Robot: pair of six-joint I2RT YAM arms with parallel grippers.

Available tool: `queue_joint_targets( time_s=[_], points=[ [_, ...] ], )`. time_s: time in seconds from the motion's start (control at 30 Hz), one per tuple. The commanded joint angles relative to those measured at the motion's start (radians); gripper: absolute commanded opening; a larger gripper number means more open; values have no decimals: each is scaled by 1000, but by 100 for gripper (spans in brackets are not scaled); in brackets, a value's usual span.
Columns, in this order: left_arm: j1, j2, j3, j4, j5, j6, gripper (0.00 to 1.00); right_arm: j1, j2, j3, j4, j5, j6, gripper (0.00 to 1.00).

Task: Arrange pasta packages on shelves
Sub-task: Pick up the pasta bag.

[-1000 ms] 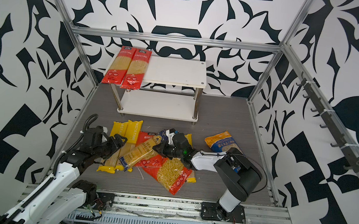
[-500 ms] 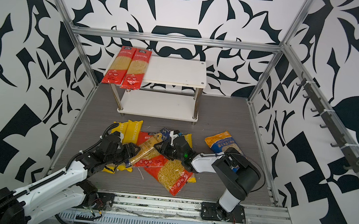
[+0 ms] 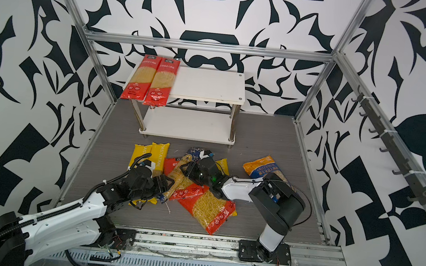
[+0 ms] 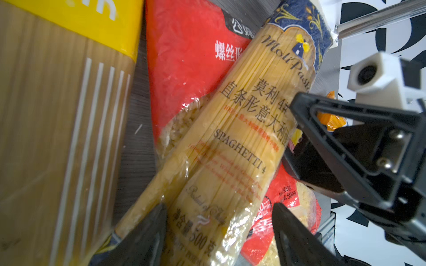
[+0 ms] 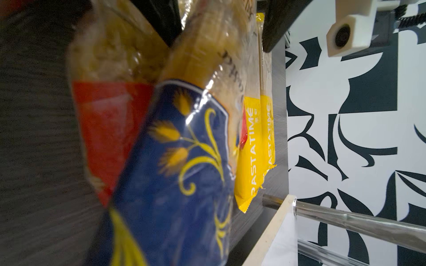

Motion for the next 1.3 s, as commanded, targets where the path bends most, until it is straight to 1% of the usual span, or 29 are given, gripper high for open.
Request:
queue_joint_targets(
  time_s=[0.0, 0.03, 0.07, 0.1, 0.17, 0.2, 0.27, 0.33, 0.43, 0.53, 0.57, 0.63, 0.67, 0.7, 0.73, 0.8, 0.83, 0.9, 1.0, 1.13, 1.17, 1.27],
  points=[
    [-14, 14, -9, -8, 56, -22, 75, 19, 27, 63, -100, 37, -58, 56],
    [-14, 13, -7, -9, 56, -21, 75, 23, 38, 73, -113, 38, -69, 53],
    [-14, 10, -9, -9, 54, -21, 75, 26, 45, 79, -121, 38, -82, 47],
    [-14, 5, -9, -11, 56, -21, 75, 29, 49, 86, -128, 38, -93, 41],
    [-14, -21, 1, -45, 56, -15, 75, 34, 42, 91, -130, 34, -128, 25],
    [-14, -42, 9, -71, 48, -7, 75, 34, 34, 91, -120, 27, -142, 20],
    [-12, -100, 32, -140, 14, 23, 76, 33, 6, 80, -75, -10, -181, 13],
    [-7, -164, 76, -225, -23, 75, 77, 22, -21, 68, -27, -60, -217, 9],
    [18, -238, 140, -301, -34, 165, 80, -8, -57, 37, 102, -188, -230, 6],
    [82, -276, 187, -299, 28, 258, 83, -53, -95, -7, 256, -332, -210, 4],
    [113, -279, 202, -283, 74, 285, 84, -70, -110, -21, 299, -381, -202, 4],
    [179, -268, 221, -226, 187, 321, 84, -99, -147, -34, 328, -460, -209, 3],
    [219, -252, 227, -185, 255, 326, 84, -109, -170, -35, 319, -496, -227, 3],
    [253, -231, 231, -131, 327, 325, 88, -115, -191, -33, 302, -524, -247, 3],
    [287, -202, 237, -74, 404, 316, 89, -121, -217, -29, 273, -555, -272, 3],
    [328, -138, 262, -11, 494, 313, 89, -128, -267, -14, 208, -599, -313, 3],
    [337, -104, 276, 6, 531, 322, 90, -132, -293, -7, 181, -621, -328, 3],
    [341, -59, 301, 43, 571, 331, 90, -139, -334, 11, 143, -662, -343, 3],
    [341, -1, 317, 159, 639, 278, 89, -142, -373, 45, 89, -707, -360, 2],
    [341, 58, 334, 275, 689, 215, 86, -142, -386, 95, 78, -777, -350, 2],
    [341, 70, 336, 306, 700, 202, 81, -142, -387, 106, 79, -792, -345, 2],
    [339, 97, 337, 375, 723, 168, 74, -143, -387, 134, 77, -819, -338, 2]
  ],
)
